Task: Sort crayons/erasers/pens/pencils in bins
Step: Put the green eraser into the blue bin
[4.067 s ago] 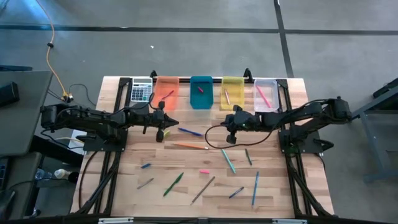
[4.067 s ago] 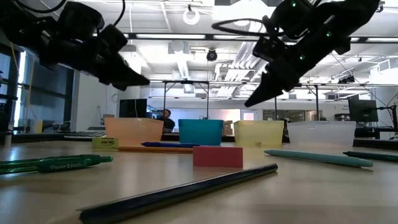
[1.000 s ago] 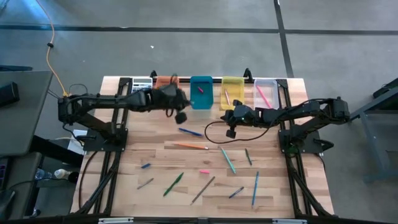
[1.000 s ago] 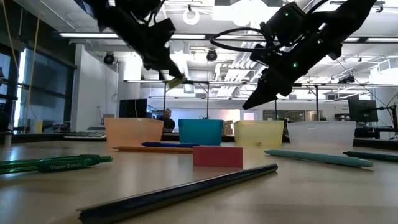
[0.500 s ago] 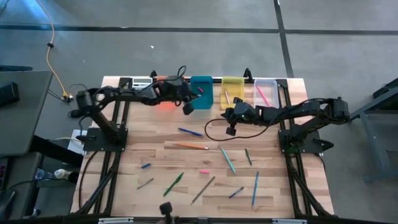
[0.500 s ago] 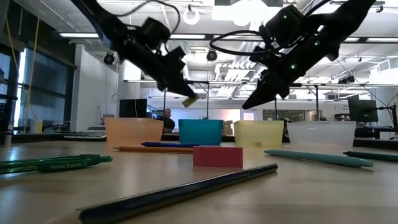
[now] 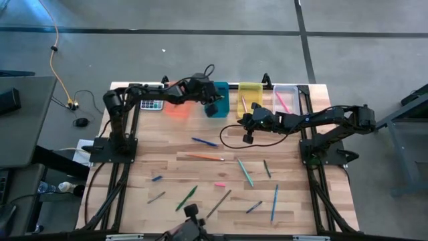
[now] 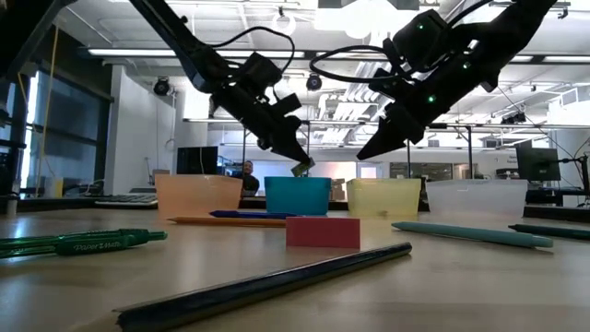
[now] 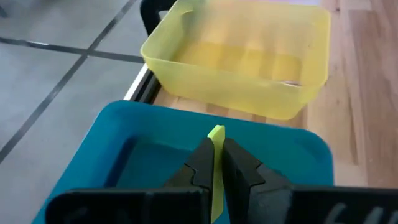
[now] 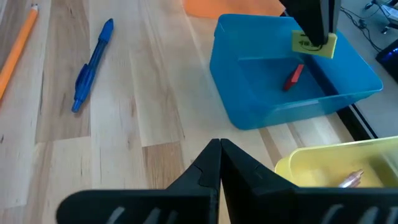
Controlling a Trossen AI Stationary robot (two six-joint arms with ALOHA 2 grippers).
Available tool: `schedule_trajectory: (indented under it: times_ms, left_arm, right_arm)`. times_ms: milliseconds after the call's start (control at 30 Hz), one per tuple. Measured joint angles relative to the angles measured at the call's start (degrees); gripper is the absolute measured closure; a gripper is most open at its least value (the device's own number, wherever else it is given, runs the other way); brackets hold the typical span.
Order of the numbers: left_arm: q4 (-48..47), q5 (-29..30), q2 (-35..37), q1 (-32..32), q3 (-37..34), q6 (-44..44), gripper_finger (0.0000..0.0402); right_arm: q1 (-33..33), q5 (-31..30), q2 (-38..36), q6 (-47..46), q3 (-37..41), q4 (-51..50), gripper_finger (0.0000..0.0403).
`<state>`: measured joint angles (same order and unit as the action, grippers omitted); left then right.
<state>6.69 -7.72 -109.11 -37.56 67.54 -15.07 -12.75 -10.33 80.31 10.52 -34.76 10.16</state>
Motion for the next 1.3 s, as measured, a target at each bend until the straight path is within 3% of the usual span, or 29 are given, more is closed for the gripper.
schedule_trajectory:
  times_ms: [1100, 1300]
  left_arm:
    - [0.1, -0.3, -1.7, 0.1, 0.4, -0.2, 0.0398]
    - [0.0, -0.3, -1.7, 0.1, 0.4, -0.1, 0.0378]
  right_arm:
    - [0.0, 0.0, 0.0, -0.1, 0.0, -1.3, 0.0403]
    - [0.0, 0.0, 0.0, 0.0, 0.0, -1.7, 0.0403]
